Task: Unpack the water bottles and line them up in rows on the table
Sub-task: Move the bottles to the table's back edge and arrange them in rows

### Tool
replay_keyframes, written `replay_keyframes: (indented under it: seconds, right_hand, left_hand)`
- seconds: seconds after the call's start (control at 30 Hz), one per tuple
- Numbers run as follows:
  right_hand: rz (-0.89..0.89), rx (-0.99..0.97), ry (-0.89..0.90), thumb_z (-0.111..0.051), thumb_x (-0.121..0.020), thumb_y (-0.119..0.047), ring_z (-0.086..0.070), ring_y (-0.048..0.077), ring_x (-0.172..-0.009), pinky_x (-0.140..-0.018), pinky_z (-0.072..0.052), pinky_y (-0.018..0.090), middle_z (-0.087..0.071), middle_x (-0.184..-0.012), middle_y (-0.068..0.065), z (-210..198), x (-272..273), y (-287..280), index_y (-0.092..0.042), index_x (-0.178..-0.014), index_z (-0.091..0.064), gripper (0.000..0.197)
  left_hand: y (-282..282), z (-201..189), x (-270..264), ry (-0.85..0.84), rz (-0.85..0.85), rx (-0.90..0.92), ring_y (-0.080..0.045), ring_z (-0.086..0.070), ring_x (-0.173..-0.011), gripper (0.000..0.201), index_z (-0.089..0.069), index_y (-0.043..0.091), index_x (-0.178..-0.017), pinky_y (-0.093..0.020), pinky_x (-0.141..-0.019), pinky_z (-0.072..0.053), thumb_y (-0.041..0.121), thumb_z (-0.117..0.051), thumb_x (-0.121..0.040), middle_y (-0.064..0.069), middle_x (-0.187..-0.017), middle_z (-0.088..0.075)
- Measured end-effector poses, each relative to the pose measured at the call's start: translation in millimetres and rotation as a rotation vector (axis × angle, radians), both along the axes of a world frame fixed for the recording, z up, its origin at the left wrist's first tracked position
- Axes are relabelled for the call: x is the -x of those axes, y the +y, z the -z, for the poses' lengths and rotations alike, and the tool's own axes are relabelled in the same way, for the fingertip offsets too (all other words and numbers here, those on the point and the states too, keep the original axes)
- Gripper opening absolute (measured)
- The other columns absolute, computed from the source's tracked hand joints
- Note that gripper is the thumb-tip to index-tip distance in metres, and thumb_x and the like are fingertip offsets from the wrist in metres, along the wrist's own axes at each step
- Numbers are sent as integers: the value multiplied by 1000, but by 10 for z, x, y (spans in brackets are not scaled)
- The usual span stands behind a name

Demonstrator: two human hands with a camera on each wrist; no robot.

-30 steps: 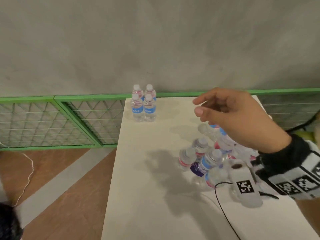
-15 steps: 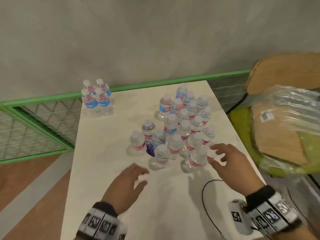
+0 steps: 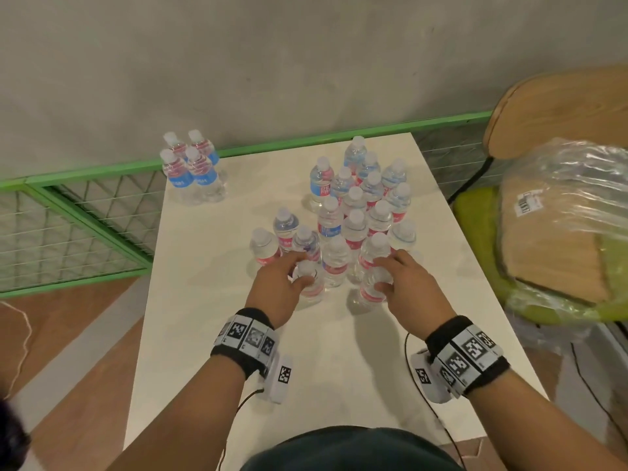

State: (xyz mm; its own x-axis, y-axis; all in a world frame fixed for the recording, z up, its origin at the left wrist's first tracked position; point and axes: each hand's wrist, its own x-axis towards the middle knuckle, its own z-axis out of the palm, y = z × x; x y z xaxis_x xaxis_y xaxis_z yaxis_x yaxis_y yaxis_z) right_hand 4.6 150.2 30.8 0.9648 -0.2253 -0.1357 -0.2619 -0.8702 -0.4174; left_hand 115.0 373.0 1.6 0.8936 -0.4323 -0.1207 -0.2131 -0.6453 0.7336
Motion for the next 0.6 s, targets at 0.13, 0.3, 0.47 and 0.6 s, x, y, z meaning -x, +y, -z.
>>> replay_keyframes:
  seconds: [0.13,0.3,0.47,0.6]
  right_hand:
    - [-54,51,40,-65,-87,-29,-61,21,-97,-75,-52,33,-54,-118,-5,-42,-91,85,-26,-118,-62,32]
    - [-133,-144,34,-71,-84,-29,-59,14,-96,-83,-48,31,-56,-108,-11,-260,-293,429,-29,-112,-67,29]
    - [-227,-303,-66,-72,-84,-30,-61,7,-91,-83,-52,32,-57,-101,-13,-768,-656,873,-29,-109,-69,25]
    - [-271,-302,-188,-67,-86,-37,-62,3,-86,-80,-52,27,-58,-104,-17,-1241,-1098,1133,-32,-114,-67,29]
  left_hand:
    - [243,-114,-14,136,-31,66,0,-63,-94,30,-64,35,-102,-23,-87,-48,18,-76,-80,18,-96,-67]
    - [786,-358,-110,176,-21,64,2,-66,-91,25,-66,38,-97,-29,-88,-52,24,-77,-80,18,-96,-71]
    - [1367,-791,-372,66,-13,-18,7,-63,-84,23,-65,41,-98,-27,-80,-53,31,-76,-80,25,-94,-68]
    - [1680,-1166,-748,-85,-58,-10,11,-60,-71,23,-67,39,-98,-16,-66,-44,30,-77,-79,30,-92,-66]
